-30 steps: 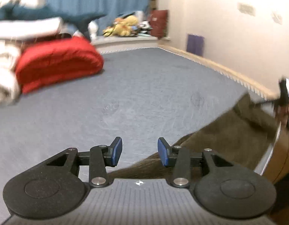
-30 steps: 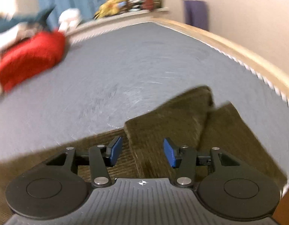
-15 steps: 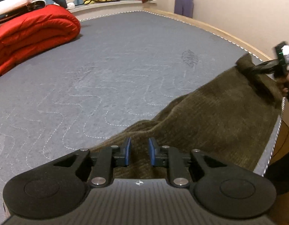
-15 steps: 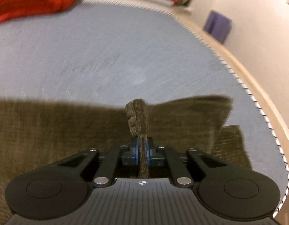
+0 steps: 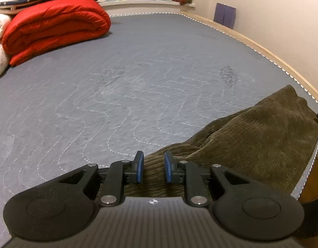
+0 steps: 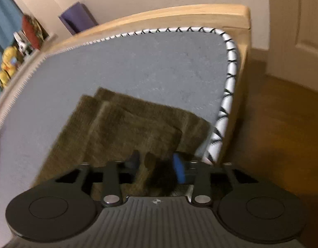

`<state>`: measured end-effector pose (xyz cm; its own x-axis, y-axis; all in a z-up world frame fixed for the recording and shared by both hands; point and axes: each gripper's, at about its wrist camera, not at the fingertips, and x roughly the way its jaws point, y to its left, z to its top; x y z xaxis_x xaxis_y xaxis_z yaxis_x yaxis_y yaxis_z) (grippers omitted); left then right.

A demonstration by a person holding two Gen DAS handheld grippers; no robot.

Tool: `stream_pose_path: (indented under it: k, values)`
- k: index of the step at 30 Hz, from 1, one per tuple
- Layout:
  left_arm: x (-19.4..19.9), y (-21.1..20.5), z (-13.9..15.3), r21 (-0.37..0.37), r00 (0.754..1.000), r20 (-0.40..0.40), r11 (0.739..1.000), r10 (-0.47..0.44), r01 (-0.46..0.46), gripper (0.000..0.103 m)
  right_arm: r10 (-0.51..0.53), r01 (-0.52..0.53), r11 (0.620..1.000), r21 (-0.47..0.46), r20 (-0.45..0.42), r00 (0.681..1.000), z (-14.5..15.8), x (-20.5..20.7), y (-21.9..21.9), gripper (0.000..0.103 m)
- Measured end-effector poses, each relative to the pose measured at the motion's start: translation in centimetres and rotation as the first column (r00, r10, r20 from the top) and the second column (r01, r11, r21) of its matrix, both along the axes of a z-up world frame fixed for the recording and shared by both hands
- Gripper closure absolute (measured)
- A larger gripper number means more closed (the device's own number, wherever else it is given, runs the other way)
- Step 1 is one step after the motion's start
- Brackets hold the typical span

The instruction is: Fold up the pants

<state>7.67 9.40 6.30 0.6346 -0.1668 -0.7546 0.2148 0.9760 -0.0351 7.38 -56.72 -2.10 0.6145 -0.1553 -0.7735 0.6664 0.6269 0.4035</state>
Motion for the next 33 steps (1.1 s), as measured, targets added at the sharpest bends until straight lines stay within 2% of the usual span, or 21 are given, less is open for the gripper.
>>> stream_pose_path:
  k: [2, 5, 7, 8, 9, 11, 12, 15, 16, 17, 18, 19, 20, 21, 24, 26, 27, 29, 31, 33]
  values:
    - [0.1, 0.0, -0.1, 0.003, 1.000, -0.005, 1.000, 0.004, -0.004, 0.079, 0.000, -0.001, 0.999, 0.044, 0.026, 1.000, -0.5, 0.7, -1.1, 0.048]
    - [0.0, 0.0, -0.3, 0.013, 1.000, -0.005, 1.000, 0.009, -0.009, 0.079, -0.022, 0.022, 0.999, 0.041, 0.018, 1.000, -0.9, 1.6, -1.4, 0.049]
    - [0.0, 0.1, -0.4, 0.012, 1.000, -0.011, 1.000, 0.016, -0.015, 0.079, -0.025, 0.025, 1.000, 0.015, 0.002, 1.000, -1.0, 2.2, -1.2, 0.061]
    - [0.0, 0.3, -0.5, 0.012, 1.000, -0.013, 1.000, 0.023, -0.023, 0.079, -0.029, 0.029, 1.000, -0.002, -0.012, 1.000, -0.8, 2.0, -0.6, 0.080]
    - [0.0, 0.4, -0.6, 0.013, 0.999, -0.015, 0.999, 0.031, -0.031, 0.079, -0.032, 0.032, 0.999, -0.015, -0.021, 0.999, -0.8, 1.8, -0.4, 0.087]
    - [-0.1, 0.7, -0.7, 0.016, 0.999, -0.017, 0.999, 0.039, -0.039, 0.079, -0.046, 0.046, 0.998, -0.050, 0.001, 0.999, -0.2, 1.5, -0.2, 0.091]
    - [-0.1, 0.8, -0.7, 0.016, 0.999, -0.016, 0.999, 0.046, -0.046, 0.079, -0.080, 0.081, 0.992, -0.100, 0.013, 0.997, 0.7, 0.7, 0.2, 0.092]
    - [0.0, 1.1, -0.5, -0.004, 0.998, -0.020, 0.998, 0.055, -0.055, 0.079, -0.169, 0.192, 0.952, -0.237, 0.113, 0.979, 3.9, -1.3, 1.2, 0.092]
    - [0.0, 1.1, -0.4, -0.008, 0.998, -0.019, 0.999, 0.053, -0.053, 0.079, -0.172, 0.193, 0.943, -0.272, 0.101, 0.980, 4.0, -1.2, 1.2, 0.092]
    - [0.0, 1.1, -0.3, -0.007, 0.999, -0.018, 0.999, 0.051, -0.052, 0.079, -0.160, 0.168, 0.953, -0.253, 0.052, 0.986, 3.3, -0.7, 0.6, 0.090]
    - [0.0, 1.2, -0.2, -0.005, 0.999, -0.017, 0.999, 0.052, -0.052, 0.077, -0.142, 0.135, 0.972, -0.192, -0.019, 0.990, 2.1, -0.1, -0.2, 0.088]
    - [0.0, 1.3, -0.1, -0.003, 0.998, -0.016, 0.998, 0.056, -0.056, 0.075, -0.157, 0.145, 0.980, -0.134, -0.090, 0.983, 0.9, 0.0, -1.0, 0.085]
    - [0.0, 1.5, 0.0, -0.002, 0.998, -0.015, 0.998, 0.064, -0.064, 0.073, -0.210, 0.198, 0.975, -0.104, -0.120, 0.970, 0.4, -0.5, -1.7, 0.067]
    - [0.0, 1.9, 0.1, -0.003, 0.997, -0.015, 0.997, 0.075, -0.075, 0.071, -0.239, 0.228, 0.968, -0.106, -0.112, 0.965, 0.6, -0.8, -2.0, 0.057]
    - [0.0, 3.4, 0.6, -0.015, 0.993, -0.012, 0.992, 0.121, -0.122, 0.071, -0.268, 0.251, 0.932, -0.260, -0.031, 0.963, 3.3, -0.7, -1.3, 0.057]
    - [0.0, 4.6, 0.9, -0.027, 0.987, -0.009, 0.987, 0.160, -0.160, 0.071, -0.189, 0.198, 0.934, -0.296, 0.059, 0.980, 4.6, 0.3, -0.9, 0.057]
    - [-0.1, 5.4, 1.0, -0.036, 0.983, -0.009, 0.982, 0.186, -0.186, 0.071, -0.096, 0.121, 0.952, -0.280, 0.100, 0.990, 4.8, 1.5, -0.8, 0.057]
    - [-0.1, 7.0, 1.1, -0.054, 0.972, -0.018, 0.971, 0.233, -0.234, 0.069, 0.073, -0.036, 0.967, -0.251, 0.142, 0.987, 4.7, 4.2, -0.6, 0.057]
    - [-0.1, 8.5, 1.2, -0.058, 0.960, -0.034, 0.958, 0.278, -0.279, 0.062, 0.227, -0.187, 0.945, -0.267, 0.124, 0.966, 4.0, 7.5, 0.2, 0.058]
    - [-0.4, 10.4, 1.2, -0.046, 0.941, -0.052, 0.940, 0.335, -0.338, 0.050, 0.298, -0.261, 0.913, -0.314, 0.078, 0.951, 2.9, 10.4, 0.8, 0.053]
